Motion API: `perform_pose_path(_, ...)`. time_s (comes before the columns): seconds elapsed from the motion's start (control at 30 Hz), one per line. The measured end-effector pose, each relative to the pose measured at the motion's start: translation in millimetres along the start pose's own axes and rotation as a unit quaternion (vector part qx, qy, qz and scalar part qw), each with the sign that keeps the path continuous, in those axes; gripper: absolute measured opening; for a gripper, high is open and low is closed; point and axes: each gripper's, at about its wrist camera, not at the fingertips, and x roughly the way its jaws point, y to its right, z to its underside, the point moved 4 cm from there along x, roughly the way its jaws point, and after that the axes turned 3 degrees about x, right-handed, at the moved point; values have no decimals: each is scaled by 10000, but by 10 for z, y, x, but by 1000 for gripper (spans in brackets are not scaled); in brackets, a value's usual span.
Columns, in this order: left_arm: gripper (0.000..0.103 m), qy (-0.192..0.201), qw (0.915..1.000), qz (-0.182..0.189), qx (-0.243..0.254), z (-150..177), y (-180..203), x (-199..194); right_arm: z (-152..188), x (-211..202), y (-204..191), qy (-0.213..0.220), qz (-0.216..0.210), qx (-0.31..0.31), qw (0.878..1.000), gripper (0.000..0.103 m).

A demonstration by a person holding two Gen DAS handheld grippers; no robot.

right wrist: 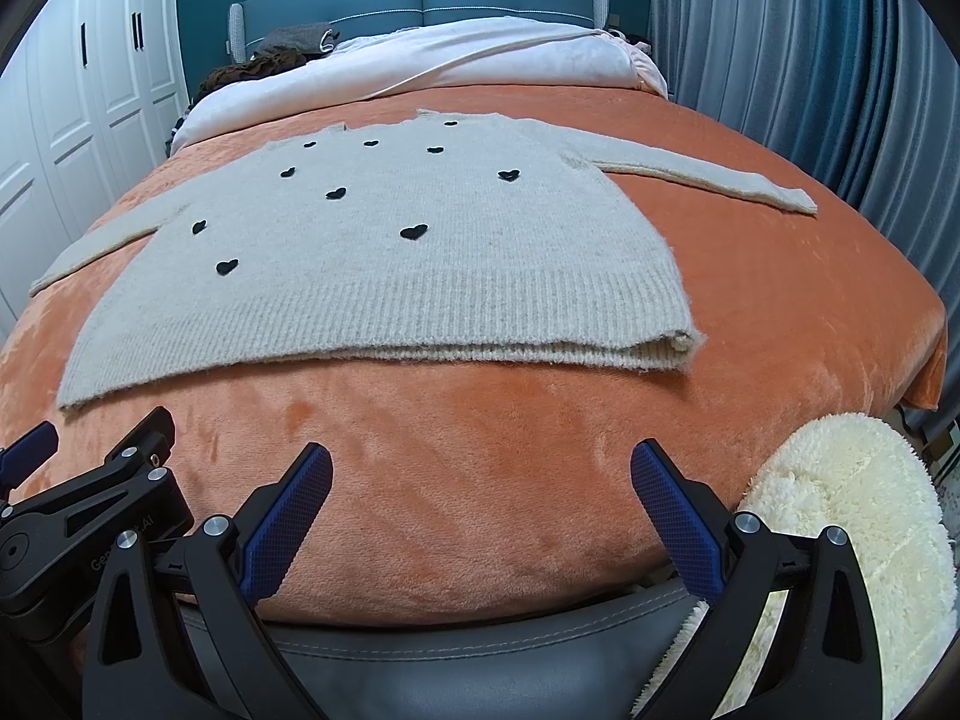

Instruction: Fold small clothes

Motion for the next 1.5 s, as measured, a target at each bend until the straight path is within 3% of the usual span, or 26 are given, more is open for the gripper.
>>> perform_pose_path(1.07, 97, 74, 10000, 0, -27, -71, 18, -24, -45, 1, 69, 34, -89, 138, 9999, 98)
perform_pose_path(1.27, 98, 52, 10000, -36, 77, -128, 69, 17, -91, 85, 58, -132, -144, 132, 9997, 98)
perform_pose_path(1.37, 98, 46, 10000, 47, -34, -236, 27, 10, -289, 153, 132, -173, -468, 131, 9987, 98)
perform_pose_path(1.5, 98, 109, 9997, -67, -224, -459, -95, 43, -940, 366, 735, 168, -352, 681, 9969, 98)
